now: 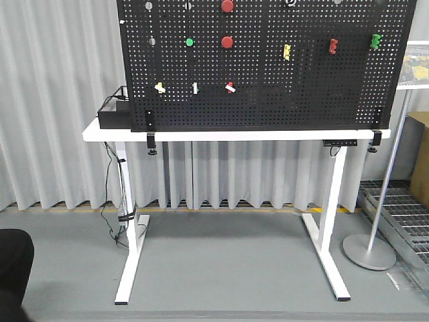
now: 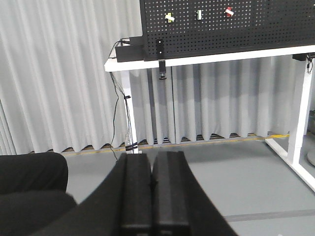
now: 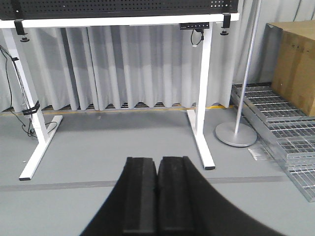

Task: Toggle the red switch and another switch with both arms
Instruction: 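Drive the base forward toward the black pegboard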

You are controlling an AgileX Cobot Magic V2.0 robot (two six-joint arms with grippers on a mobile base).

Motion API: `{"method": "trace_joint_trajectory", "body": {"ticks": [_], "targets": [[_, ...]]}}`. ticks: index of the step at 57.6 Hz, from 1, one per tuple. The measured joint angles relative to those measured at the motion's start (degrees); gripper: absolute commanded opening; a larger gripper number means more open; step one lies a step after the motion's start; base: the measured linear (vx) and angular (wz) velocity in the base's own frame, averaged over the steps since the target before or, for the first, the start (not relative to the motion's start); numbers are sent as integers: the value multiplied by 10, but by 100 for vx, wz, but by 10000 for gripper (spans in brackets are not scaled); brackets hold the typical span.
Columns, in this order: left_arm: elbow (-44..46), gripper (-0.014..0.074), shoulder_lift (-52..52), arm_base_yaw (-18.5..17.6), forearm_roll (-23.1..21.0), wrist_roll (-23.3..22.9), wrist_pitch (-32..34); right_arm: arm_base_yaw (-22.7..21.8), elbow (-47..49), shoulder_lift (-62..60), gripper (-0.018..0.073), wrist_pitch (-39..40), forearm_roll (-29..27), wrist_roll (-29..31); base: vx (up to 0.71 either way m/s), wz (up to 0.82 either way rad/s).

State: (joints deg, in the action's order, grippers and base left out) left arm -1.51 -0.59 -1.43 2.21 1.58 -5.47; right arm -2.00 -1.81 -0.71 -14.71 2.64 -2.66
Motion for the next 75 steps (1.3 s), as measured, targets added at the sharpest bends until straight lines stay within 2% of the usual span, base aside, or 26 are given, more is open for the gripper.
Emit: {"method": "trace_joint_trajectory", "body": {"ticks": [49,75], "targets": [[0,2,0,0,0,0,0,0,0,0,-6,0,0,0,1,0],[0,2,0,0,0,0,0,0,0,0,-6,0,0,0,14,-4]]}}
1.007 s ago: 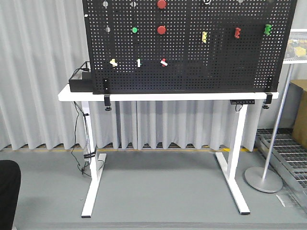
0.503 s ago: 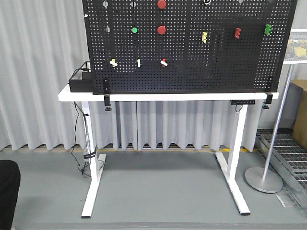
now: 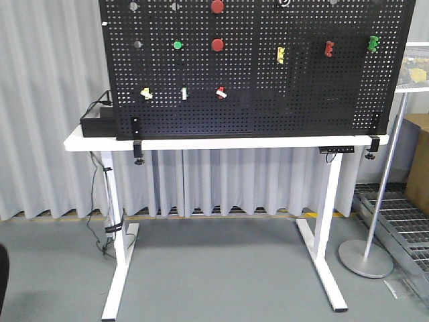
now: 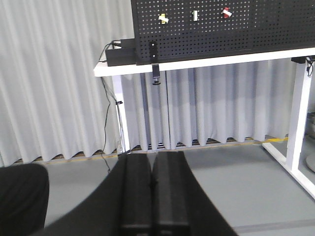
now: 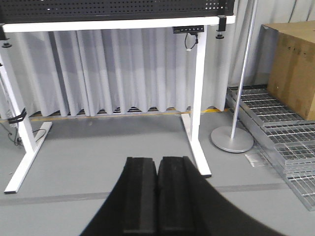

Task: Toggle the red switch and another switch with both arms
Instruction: 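Drive the base forward toward the black pegboard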

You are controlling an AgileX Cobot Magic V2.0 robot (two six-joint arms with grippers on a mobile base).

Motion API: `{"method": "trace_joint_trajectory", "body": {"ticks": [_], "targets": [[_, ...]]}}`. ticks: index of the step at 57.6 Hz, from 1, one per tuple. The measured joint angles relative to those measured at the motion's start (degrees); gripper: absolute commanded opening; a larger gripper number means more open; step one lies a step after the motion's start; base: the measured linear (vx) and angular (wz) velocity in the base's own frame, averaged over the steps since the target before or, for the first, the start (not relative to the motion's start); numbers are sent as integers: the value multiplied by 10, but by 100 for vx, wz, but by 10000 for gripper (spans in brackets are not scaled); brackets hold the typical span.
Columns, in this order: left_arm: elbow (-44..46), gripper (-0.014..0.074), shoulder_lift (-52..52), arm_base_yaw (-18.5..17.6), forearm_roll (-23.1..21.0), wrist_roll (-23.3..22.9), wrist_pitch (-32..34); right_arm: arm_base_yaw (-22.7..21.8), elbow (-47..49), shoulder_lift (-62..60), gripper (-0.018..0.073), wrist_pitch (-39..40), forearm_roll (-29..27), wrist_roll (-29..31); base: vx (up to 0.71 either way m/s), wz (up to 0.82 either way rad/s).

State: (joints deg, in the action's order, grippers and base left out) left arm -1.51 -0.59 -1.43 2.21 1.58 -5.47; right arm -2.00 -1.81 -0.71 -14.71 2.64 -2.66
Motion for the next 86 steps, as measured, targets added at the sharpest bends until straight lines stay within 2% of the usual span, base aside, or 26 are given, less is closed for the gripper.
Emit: {"method": "trace_joint_trajectory", "body": {"ticks": [86], "targets": [[0,2,0,0,0,0,0,0,0,0,-6,0,0,0,24,5]]}}
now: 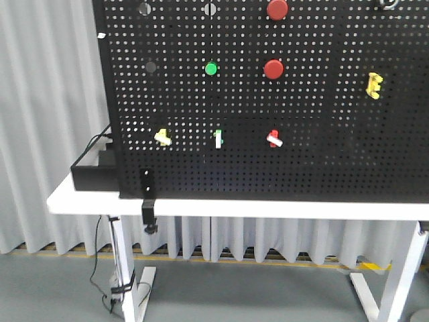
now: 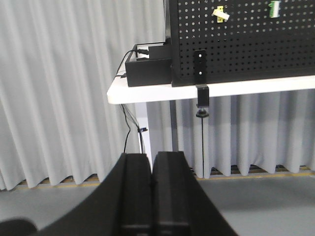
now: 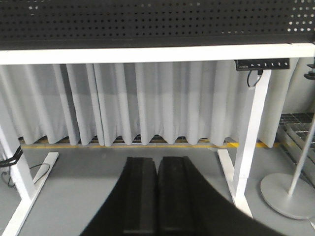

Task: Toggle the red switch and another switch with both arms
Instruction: 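Drive the base forward toward the black pegboard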

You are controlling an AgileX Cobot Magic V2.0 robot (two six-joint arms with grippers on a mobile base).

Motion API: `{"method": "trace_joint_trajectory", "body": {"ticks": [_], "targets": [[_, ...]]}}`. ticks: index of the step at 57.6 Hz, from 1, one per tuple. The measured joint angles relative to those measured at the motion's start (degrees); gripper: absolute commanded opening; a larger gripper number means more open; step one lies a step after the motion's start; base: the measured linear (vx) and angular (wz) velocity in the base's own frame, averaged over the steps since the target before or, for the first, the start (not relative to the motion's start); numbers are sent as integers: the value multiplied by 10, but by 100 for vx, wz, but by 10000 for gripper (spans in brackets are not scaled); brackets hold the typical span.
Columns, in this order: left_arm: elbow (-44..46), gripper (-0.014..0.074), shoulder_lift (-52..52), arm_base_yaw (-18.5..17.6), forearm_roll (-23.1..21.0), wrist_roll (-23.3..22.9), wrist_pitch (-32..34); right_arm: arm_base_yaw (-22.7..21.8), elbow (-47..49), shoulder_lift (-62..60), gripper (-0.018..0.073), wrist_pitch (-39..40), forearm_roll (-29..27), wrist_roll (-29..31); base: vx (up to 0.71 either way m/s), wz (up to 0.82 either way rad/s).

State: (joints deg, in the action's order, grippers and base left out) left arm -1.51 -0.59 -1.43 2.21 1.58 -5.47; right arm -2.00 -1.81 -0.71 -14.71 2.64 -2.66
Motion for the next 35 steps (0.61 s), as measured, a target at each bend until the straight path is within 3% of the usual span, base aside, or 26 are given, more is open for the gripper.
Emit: {"method": "trace_joint_trajectory", "body": {"ticks": [35], "targets": [[0,2,0,0,0,0,0,0,0,0,-6,0,0,0,32,-7]]}}
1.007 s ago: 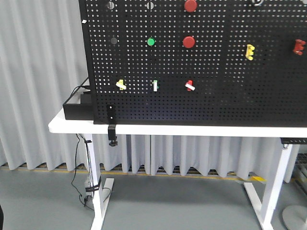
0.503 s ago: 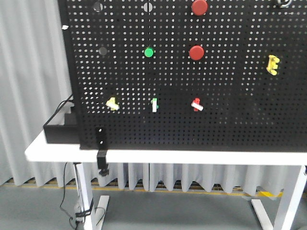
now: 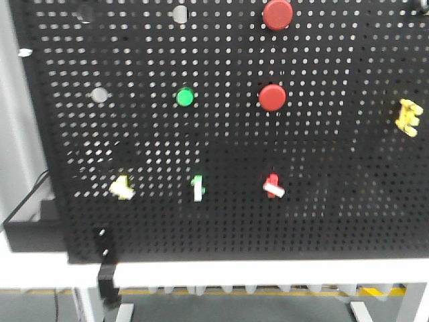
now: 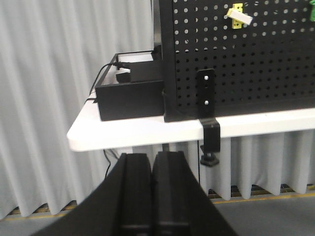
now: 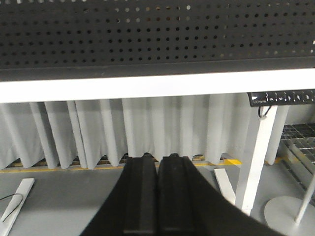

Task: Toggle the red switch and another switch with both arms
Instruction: 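Drive the base forward toward the black pegboard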

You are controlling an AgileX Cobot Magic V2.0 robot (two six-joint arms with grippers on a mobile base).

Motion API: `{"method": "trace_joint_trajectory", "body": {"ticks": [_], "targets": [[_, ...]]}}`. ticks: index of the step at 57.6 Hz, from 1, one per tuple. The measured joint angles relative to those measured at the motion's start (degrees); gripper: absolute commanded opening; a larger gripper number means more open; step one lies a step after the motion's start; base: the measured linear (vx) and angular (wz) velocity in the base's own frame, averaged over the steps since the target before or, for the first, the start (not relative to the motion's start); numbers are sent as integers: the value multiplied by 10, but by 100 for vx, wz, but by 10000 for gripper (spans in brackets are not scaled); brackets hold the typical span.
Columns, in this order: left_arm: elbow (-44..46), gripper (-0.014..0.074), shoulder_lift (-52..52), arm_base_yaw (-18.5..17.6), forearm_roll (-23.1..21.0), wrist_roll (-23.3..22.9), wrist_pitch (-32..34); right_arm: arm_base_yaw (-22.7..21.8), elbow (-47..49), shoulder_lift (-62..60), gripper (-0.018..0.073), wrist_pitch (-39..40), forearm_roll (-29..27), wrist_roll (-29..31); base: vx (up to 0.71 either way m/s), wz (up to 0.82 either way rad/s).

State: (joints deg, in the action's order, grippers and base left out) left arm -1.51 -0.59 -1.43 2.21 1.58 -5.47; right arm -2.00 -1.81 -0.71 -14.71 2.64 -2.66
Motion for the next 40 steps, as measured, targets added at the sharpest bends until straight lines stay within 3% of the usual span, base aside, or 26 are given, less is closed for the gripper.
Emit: {"method": "trace_joint_trajectory", "body": {"ticks": [40], "targets": [[0,2,0,0,0,0,0,0,0,0,-6,0,0,0,15,-1]]}}
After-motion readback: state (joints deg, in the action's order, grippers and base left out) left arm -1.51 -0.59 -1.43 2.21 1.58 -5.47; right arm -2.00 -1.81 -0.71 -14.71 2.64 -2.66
